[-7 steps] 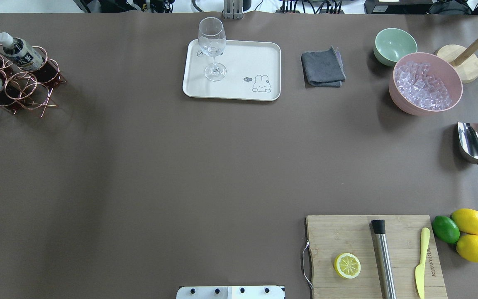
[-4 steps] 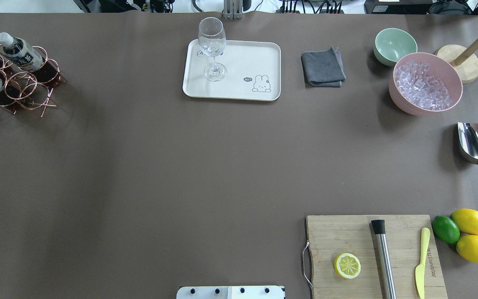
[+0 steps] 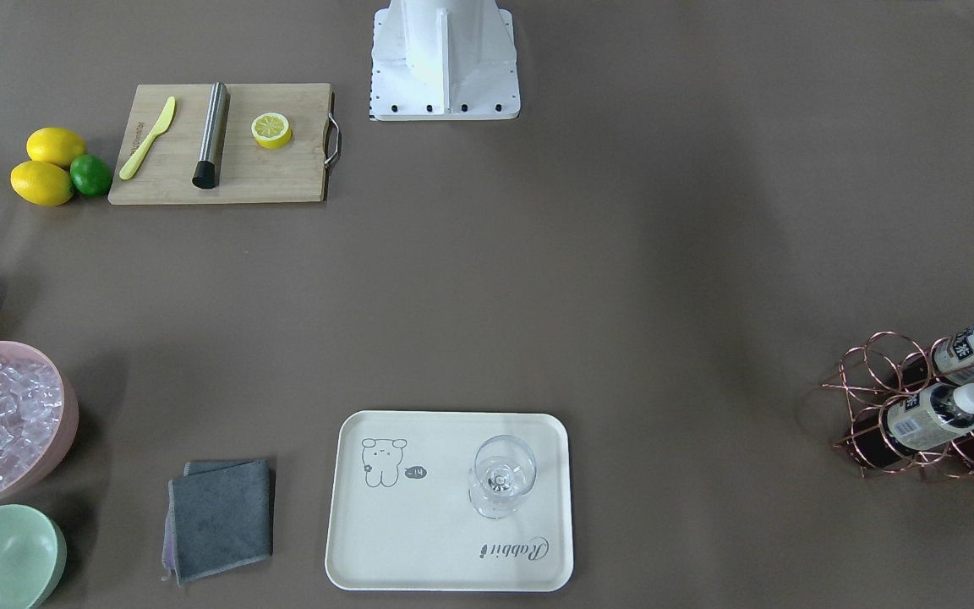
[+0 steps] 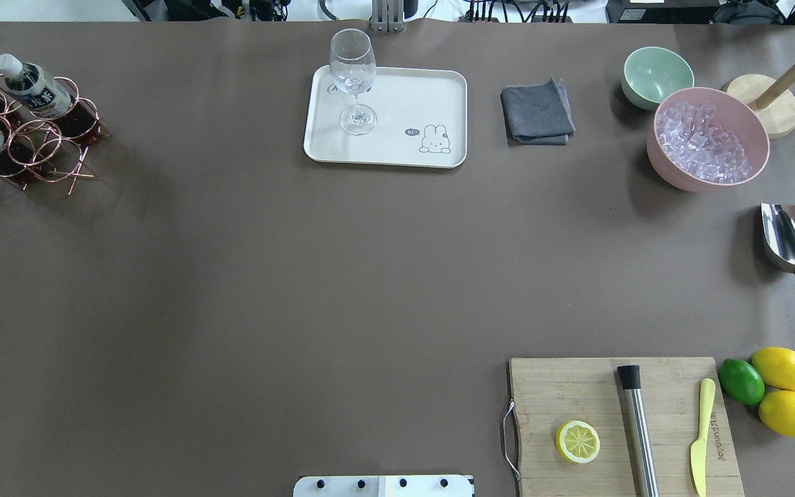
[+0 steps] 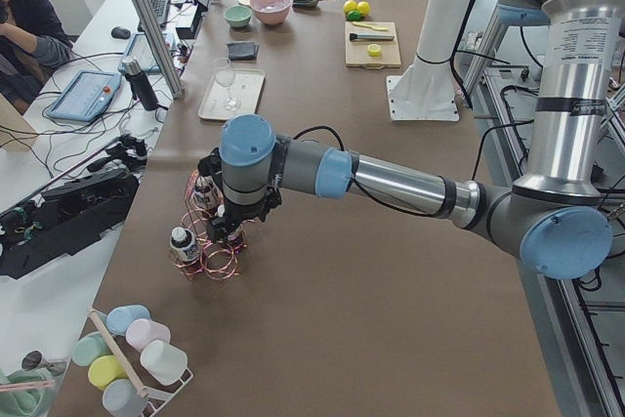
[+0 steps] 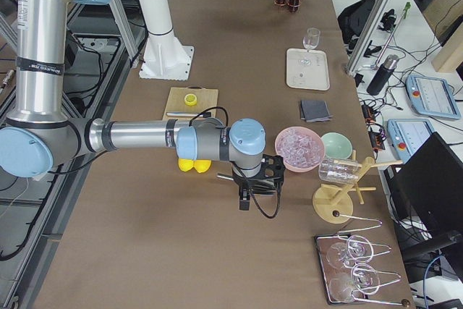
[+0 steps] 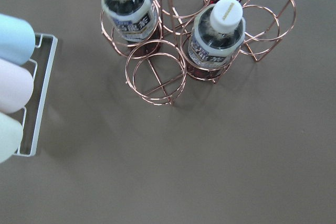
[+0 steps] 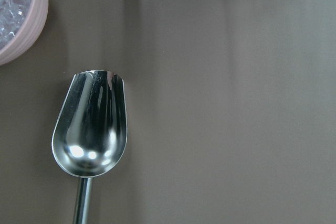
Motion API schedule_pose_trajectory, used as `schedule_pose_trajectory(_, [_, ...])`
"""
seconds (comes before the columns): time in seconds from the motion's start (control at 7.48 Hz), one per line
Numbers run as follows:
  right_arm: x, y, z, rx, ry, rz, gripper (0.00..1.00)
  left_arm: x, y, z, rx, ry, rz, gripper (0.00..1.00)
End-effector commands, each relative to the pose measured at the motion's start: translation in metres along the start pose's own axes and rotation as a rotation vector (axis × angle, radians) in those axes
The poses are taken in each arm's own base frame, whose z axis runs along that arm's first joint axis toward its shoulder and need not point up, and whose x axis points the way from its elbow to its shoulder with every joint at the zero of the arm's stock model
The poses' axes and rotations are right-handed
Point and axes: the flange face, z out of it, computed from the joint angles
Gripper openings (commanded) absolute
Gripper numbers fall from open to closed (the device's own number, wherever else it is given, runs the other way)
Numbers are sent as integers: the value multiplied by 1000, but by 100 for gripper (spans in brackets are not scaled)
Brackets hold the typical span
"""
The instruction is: Take tea from basket to plate
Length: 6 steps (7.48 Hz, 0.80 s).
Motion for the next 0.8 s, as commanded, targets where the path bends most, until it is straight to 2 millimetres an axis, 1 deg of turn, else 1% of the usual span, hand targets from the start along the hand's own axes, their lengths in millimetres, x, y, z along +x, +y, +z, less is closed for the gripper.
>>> schedule_pose_trajectory(0.0, [0,0,-1,2,0,-1,100,-30,-80,-34,-5,-13,261,98])
schedule_pose_trajectory(0.13, [0,0,0,0,0,-1,100,-50,-109,-38,-10,-6,337,98])
schedule_pose_trajectory(0.27, [0,0,0,-1,0,-1,100,-82,-139,-35,-17,12,407,98])
schedule_pose_trajectory(0.4, [0,0,-1,2,0,-1,100,-90,-164,-23,-27,37,437,98])
schedule_pose_trajectory(0.53, [0,0,0,0,0,-1,100,-78,-185,-11,-28,52,474,98])
schedule_pose_trajectory(0.67, [0,0,0,1,0,0,100,-69,-194,-1,-27,63,497,98])
